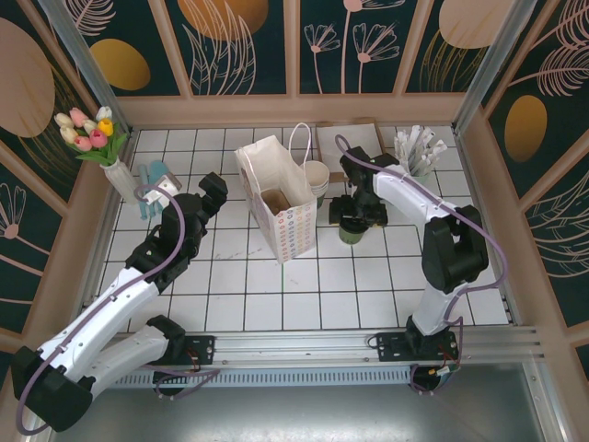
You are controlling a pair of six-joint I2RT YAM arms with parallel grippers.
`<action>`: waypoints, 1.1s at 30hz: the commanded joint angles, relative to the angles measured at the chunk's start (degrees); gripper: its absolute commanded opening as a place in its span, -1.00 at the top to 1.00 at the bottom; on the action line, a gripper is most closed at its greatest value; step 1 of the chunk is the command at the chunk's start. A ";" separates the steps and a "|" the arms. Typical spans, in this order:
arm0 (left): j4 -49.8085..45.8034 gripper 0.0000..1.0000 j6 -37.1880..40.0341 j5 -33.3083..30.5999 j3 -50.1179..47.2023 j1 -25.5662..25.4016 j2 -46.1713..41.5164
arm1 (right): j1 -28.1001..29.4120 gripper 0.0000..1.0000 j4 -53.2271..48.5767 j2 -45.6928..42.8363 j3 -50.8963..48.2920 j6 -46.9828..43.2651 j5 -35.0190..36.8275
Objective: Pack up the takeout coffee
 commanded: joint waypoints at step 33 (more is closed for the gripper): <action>-0.14 -0.97 1.50 -0.81 -0.87 0.29 -0.46 | -0.07 -0.98 -0.87 -0.05 1.84 -0.74 -2.33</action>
